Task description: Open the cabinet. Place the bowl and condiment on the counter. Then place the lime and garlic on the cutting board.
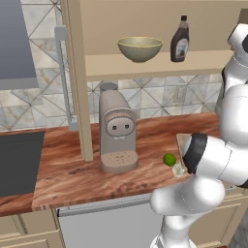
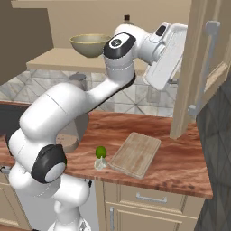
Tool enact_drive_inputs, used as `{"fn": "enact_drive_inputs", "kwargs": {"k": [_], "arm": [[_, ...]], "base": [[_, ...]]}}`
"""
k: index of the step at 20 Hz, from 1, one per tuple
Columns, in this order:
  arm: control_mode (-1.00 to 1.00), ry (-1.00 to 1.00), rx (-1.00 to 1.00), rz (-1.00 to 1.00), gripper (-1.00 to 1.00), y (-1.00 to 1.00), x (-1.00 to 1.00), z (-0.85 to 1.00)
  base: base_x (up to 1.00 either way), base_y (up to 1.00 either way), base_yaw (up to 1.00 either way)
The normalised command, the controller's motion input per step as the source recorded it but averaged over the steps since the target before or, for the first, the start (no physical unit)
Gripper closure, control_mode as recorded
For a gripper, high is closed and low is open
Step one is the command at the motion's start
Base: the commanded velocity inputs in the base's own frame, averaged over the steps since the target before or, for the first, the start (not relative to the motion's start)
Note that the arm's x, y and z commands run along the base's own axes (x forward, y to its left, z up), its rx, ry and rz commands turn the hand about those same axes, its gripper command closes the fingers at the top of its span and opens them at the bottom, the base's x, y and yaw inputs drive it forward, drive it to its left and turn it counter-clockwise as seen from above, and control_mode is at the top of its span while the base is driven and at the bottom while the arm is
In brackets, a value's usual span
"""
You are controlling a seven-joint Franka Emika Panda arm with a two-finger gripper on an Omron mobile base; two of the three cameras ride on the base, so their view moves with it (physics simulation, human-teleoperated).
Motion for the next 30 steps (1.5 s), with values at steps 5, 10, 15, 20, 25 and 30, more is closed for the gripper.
{"fn": "enact_drive_inputs", "kwargs": {"k": [5,10,15,20,25,30], "arm": [[-1.0,0.0,0.03,0.01,-1.0,-0.58,-0.2,0.0],[-1.0,0.0,0.01,0.11,-1.0,-0.45,-0.01,-0.05],[-1.0,0.0,0.0,0.15,-1.0,-0.43,0.0,-0.16],[-1.0,0.0,0.0,0.16,-1.0,-0.46,0.0,-0.19],[-1.0,0.0,0.0,0.15,-1.0,-0.35,0.0,-0.12],[-1.0,0.0,0.0,0.05,-1.0,-0.01,-0.02,-0.03]], "base": [[0.0,0.0,0.0],[0.0,0.0,0.0],[0.0,0.0,0.0],[0.0,0.0,0.0],[0.0,0.0,0.0],[0.0,0.0,0.0]]}}
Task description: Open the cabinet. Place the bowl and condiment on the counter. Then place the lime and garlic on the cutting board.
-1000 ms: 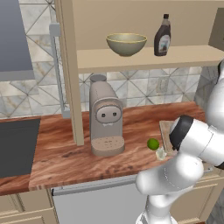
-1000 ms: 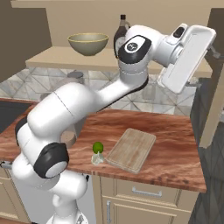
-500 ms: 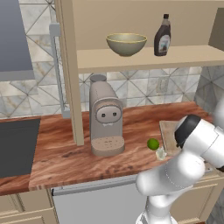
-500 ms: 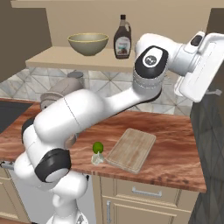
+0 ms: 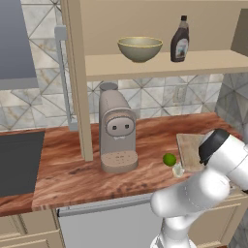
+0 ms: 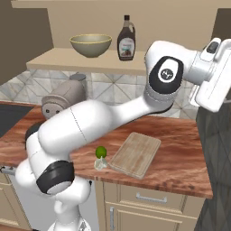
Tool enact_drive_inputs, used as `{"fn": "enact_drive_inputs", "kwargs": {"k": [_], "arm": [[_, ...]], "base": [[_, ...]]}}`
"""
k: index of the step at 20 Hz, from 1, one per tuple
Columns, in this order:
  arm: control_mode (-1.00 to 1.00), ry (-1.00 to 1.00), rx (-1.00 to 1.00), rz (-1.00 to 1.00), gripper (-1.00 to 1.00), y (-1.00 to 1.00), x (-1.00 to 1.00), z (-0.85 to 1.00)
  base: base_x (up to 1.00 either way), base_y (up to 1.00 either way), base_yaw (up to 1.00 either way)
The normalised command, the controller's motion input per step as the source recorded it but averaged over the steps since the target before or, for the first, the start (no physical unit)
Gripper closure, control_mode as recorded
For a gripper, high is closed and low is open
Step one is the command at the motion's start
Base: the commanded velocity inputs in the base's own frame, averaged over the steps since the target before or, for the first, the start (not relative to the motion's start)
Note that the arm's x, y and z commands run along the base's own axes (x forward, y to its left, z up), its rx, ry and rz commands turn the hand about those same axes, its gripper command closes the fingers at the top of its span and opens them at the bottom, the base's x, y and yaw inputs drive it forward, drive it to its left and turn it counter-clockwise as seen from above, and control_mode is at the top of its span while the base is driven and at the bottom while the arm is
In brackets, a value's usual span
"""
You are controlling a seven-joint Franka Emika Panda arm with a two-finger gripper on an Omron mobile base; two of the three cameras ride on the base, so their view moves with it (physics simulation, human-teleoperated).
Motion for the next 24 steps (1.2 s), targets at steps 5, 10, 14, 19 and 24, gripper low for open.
{"fn": "enact_drive_inputs", "kwargs": {"k": [5,10,14,19,24], "arm": [[-1.0,0.0,-0.02,0.02,-1.0,0.22,-0.24,-0.01],[-1.0,-0.04,-0.11,0.0,-1.0,0.82,-0.3,-0.15],[-1.0,-0.21,-0.21,0.0,-1.0,0.99,-0.28,-0.19],[-1.0,-0.33,-0.24,0.0,-1.0,0.94,-0.3,-0.2],[-1.0,-0.14,0.0,0.0,-1.0,0.6,-0.1,-0.13]], "base": [[0.0,0.0,0.0],[0.0,0.0,0.0],[0.0,0.0,0.0],[0.0,0.0,0.0],[0.0,0.0,0.0]]}}
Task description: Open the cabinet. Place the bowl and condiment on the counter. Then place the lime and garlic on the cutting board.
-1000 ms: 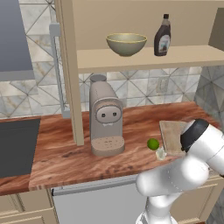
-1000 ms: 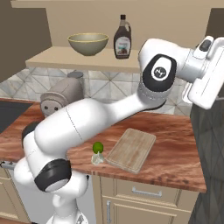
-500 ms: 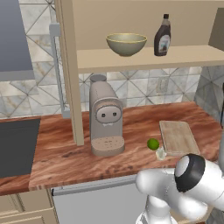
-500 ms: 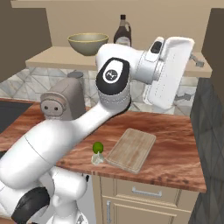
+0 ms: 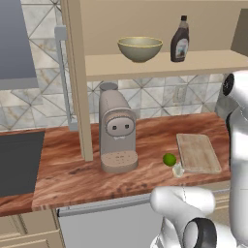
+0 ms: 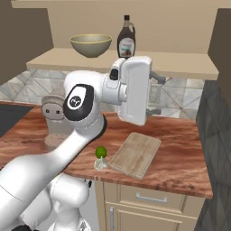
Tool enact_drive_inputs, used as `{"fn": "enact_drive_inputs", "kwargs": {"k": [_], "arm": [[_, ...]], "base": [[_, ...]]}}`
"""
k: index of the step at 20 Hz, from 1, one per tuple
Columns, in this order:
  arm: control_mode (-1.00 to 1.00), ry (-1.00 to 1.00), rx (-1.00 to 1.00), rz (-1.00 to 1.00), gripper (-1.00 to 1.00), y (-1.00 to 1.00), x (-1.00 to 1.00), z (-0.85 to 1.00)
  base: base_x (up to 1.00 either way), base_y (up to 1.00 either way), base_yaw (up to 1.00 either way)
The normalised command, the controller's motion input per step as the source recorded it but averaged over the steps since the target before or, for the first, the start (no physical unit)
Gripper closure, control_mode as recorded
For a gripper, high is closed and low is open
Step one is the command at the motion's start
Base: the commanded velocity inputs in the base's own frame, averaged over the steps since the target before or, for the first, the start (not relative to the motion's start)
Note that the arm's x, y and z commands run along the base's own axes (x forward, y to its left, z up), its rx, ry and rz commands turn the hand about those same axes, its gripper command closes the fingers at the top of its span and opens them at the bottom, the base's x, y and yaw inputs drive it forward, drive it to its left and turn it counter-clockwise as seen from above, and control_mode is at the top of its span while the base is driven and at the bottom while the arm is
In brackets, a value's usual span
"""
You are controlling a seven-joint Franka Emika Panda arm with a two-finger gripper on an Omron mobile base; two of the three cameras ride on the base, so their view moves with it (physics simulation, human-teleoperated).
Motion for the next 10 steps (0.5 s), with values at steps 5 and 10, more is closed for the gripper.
{"fn": "enact_drive_inputs", "kwargs": {"k": [5,10], "arm": [[-1.0,-0.04,0.22,0.0,-1.0,0.46,-0.03,-0.38],[-1.0,-0.15,0.44,0.0,-1.0,0.54,-0.05,-0.18]], "base": [[0.0,0.0,0.0],[0.0,0.0,0.0]]}}
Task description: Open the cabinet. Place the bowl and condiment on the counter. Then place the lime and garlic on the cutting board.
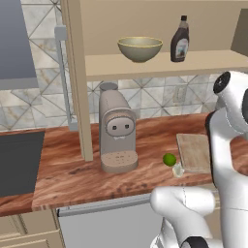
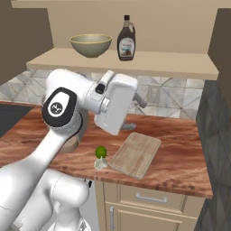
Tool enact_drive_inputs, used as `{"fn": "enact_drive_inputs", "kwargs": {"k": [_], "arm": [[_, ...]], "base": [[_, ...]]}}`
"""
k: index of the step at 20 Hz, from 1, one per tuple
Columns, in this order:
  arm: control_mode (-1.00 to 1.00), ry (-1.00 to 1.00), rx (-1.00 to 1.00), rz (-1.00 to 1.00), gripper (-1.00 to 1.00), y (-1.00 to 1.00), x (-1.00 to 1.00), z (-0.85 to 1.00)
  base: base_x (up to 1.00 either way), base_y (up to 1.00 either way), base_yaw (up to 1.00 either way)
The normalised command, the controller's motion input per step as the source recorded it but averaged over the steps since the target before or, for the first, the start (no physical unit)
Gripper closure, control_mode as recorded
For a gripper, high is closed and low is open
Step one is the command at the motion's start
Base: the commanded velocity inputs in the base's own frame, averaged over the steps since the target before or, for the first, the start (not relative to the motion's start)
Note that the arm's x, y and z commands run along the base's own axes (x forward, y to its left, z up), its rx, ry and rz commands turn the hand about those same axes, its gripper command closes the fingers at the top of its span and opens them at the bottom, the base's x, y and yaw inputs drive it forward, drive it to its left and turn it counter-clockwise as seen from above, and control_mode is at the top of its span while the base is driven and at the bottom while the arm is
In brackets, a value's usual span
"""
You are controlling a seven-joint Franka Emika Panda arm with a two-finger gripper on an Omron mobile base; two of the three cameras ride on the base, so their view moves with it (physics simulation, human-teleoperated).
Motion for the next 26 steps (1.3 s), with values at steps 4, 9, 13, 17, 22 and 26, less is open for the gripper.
{"fn": "enact_drive_inputs", "kwargs": {"k": [4,9,13,17,22,26], "arm": [[-1.0,-0.06,0.43,0.0,-1.0,0.53,-0.05,0.0],[-1.0,-0.12,0.39,0.0,-1.0,0.46,-0.07,-0.04],[-1.0,-0.31,0.38,0.0,-1.0,0.46,-0.11,-0.17],[-1.0,-0.56,0.41,0.0,-1.0,0.42,-0.14,-0.18],[-1.0,-0.58,0.27,0.0,-1.0,0.35,-0.05,-0.02],[-1.0,-0.41,0.06,0.0,-1.0,0.34,0.0,0.02]], "base": [[0.0,0.0,0.0],[0.0,0.0,0.0],[0.0,0.0,0.0],[0.0,0.0,0.0],[0.0,0.0,0.0],[0.0,0.0,0.0]]}}
